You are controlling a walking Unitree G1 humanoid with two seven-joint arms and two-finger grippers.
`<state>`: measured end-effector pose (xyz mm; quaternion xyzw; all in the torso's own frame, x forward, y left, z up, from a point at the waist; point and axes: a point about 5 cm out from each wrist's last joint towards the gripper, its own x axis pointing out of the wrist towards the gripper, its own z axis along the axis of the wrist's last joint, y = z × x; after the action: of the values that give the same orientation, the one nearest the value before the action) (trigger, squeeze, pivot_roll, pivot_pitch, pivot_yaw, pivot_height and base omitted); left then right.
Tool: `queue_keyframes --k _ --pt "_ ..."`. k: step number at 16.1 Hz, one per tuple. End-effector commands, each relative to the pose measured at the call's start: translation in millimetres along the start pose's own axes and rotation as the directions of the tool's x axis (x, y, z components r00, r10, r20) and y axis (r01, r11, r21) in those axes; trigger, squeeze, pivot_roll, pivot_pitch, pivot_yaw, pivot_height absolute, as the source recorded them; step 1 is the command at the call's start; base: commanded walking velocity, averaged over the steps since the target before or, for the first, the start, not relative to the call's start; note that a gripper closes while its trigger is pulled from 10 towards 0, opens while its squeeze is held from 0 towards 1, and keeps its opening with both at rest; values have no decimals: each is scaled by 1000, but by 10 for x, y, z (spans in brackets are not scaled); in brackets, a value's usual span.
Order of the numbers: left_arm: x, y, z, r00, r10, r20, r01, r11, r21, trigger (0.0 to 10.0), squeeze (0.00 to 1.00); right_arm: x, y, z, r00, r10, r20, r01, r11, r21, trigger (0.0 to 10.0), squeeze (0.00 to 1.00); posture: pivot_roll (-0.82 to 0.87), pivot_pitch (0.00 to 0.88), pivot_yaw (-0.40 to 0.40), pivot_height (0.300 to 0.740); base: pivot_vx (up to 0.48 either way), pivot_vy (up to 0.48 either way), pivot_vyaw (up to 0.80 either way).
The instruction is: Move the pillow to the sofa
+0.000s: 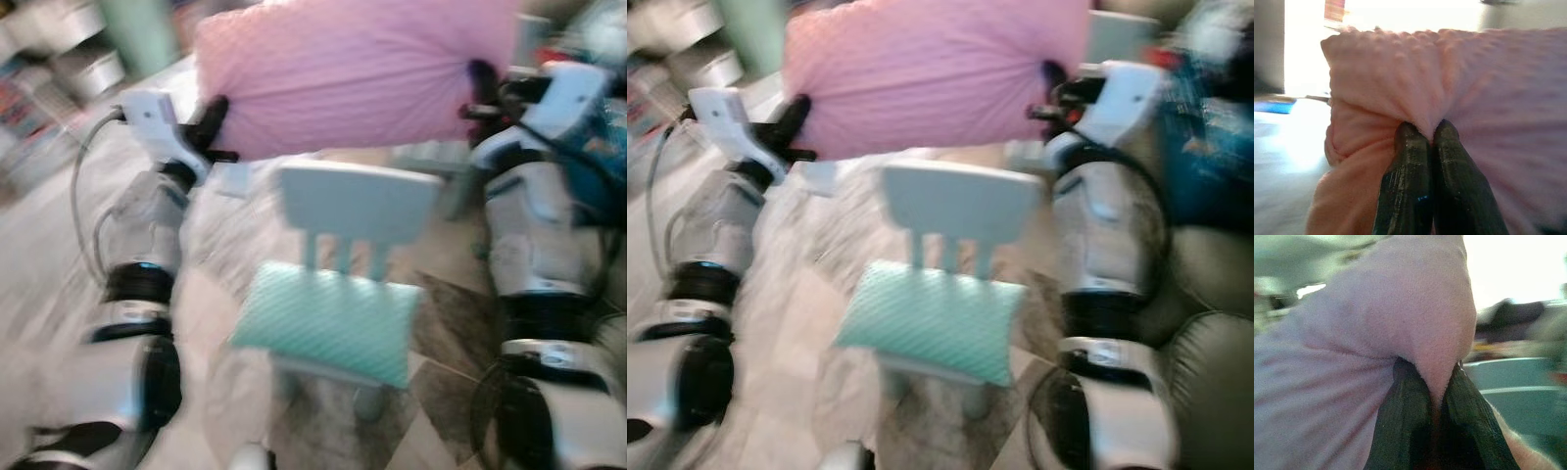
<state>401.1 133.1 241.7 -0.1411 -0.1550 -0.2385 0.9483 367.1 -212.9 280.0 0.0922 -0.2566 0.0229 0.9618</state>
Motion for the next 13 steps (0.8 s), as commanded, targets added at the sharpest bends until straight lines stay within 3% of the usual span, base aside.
queue_keyframes --k 1,5,8,10,13 --pt "-83 180 133 999 41 25 -42 999 28 0 0 53 175 94 998 41 56 -43 999 26 0 0 -93 3 45 740 0 0 0" --pt "-65 -34 -13 999 -36 20 37 999 -31 0 0 -62 142 154 996 56 76 -53 998 -44 0 0 -113 0 51 740 0 0 0" --pt "-53 -108 -103 998 -58 -7 57 996 -68 0 0 -215 10 118 996 87 20 -84 988 -131 0 0 -155 0 61 740 0 0 0" --pt "-95 -212 -216 993 -109 -45 104 990 -94 0 0 -394 -144 120 998 59 -22 -63 973 -222 0 0 -177 0 70 740 0 0 0" --pt "-128 -312 -304 985 -156 -72 148 983 -110 0 0 -511 -248 151 1000 -5 -25 -2 964 -267 0 0 -208 0 79 740 0 0 0"
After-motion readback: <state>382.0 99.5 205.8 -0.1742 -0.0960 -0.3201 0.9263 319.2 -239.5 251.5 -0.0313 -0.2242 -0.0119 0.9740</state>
